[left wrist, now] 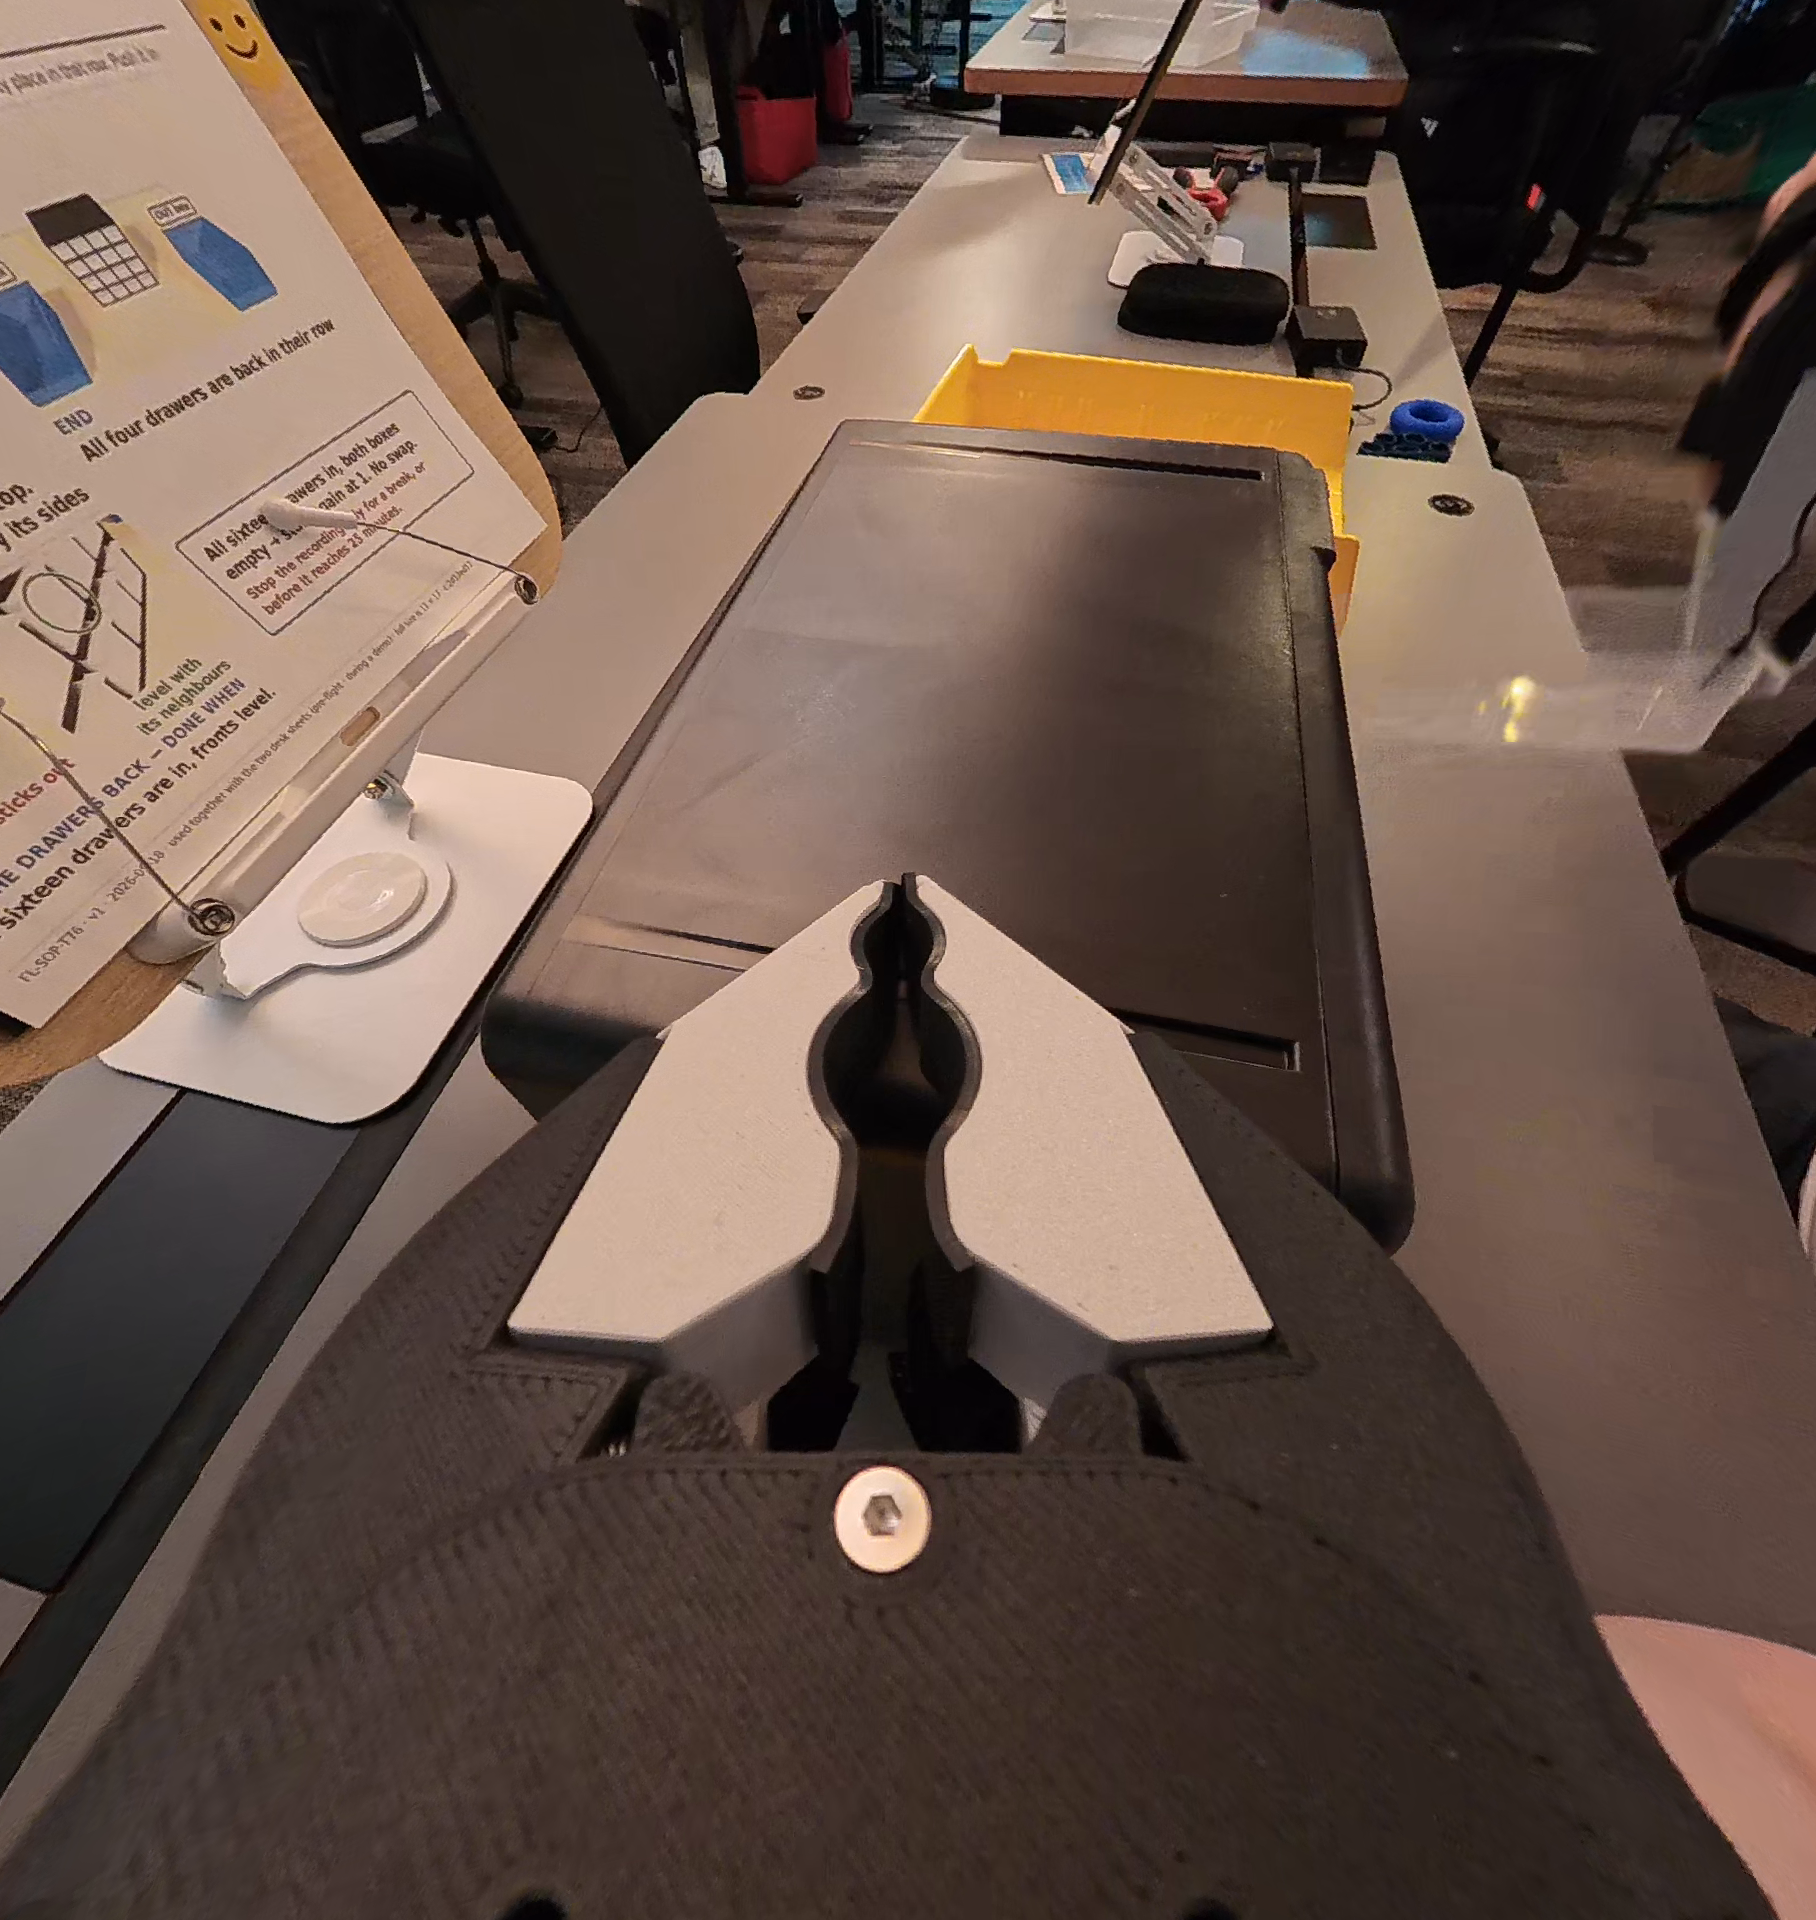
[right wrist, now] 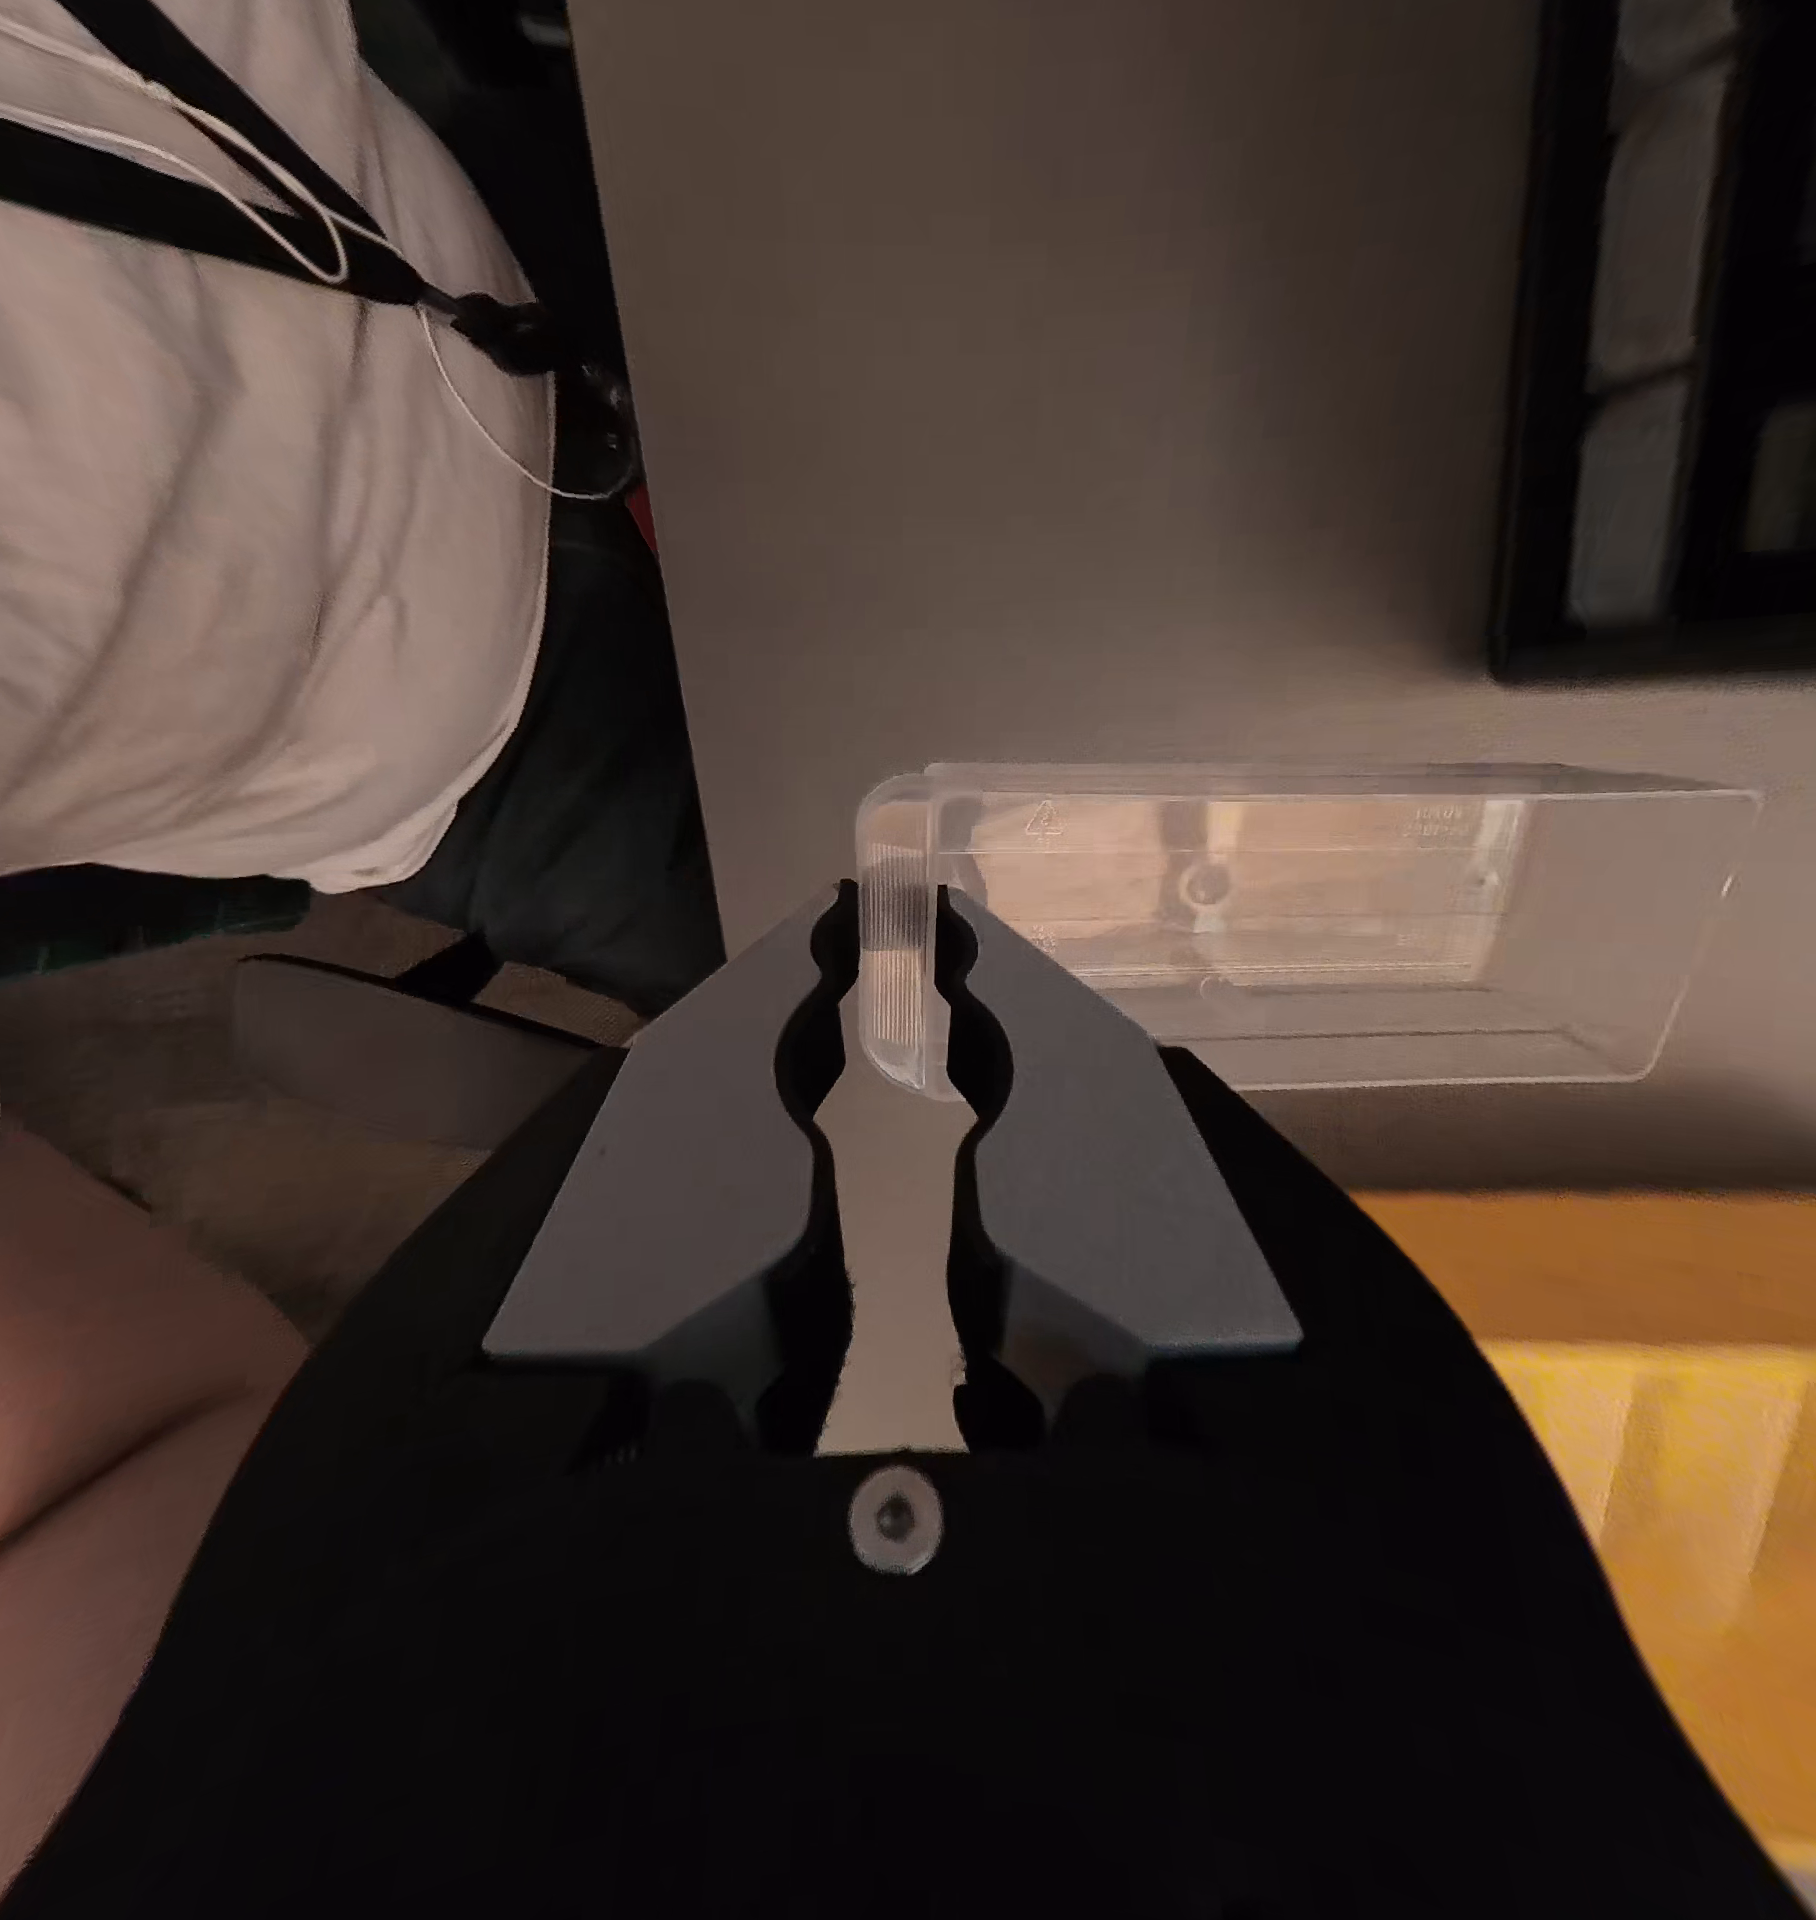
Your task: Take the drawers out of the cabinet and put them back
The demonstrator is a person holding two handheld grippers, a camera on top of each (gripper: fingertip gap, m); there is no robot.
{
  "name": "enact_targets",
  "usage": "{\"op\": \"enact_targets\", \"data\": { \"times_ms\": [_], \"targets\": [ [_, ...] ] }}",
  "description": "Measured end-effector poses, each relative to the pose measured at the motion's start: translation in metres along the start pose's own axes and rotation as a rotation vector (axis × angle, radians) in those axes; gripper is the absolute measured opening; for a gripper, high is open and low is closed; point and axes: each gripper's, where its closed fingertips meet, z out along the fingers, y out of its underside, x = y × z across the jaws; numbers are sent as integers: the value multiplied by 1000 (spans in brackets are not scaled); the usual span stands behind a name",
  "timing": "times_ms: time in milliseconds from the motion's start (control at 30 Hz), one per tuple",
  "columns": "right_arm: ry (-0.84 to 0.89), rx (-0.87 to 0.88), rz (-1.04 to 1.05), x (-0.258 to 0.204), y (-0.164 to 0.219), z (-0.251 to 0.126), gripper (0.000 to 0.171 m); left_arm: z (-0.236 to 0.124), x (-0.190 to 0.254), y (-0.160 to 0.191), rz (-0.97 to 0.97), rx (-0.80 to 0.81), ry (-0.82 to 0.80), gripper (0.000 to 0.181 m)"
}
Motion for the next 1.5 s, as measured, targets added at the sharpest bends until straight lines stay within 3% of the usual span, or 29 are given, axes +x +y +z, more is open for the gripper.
{"op": "enact_targets", "data": {
  "times_ms": [133,233,400,533,733,1100,1267,1500],
  "targets": [
    [264,61,184,33,43,-69,12,0,0,0,-5,4,2,0],
    [354,144,459,79,83,-105,12,0,0,0,-9,5,4,0],
    [191,203,905,141,149,-70,11,0,0,0,-10,9,9,0],
    [117,144,1153,159,194,-26,11,0,0,0,-8,9,8,0],
    [163,76,1224,170,210,-4,12,0,0,0,-3,5,8,0],
    [237,7,1256,171,199,25,13,0,0,0,0,1,1,0],
    [141,21,1292,169,190,40,12,0,0,0,6,-2,-4,0],
    [181,13,1299,176,200,39,11,0,0,0,4,0,-1,0]
  ]
}}
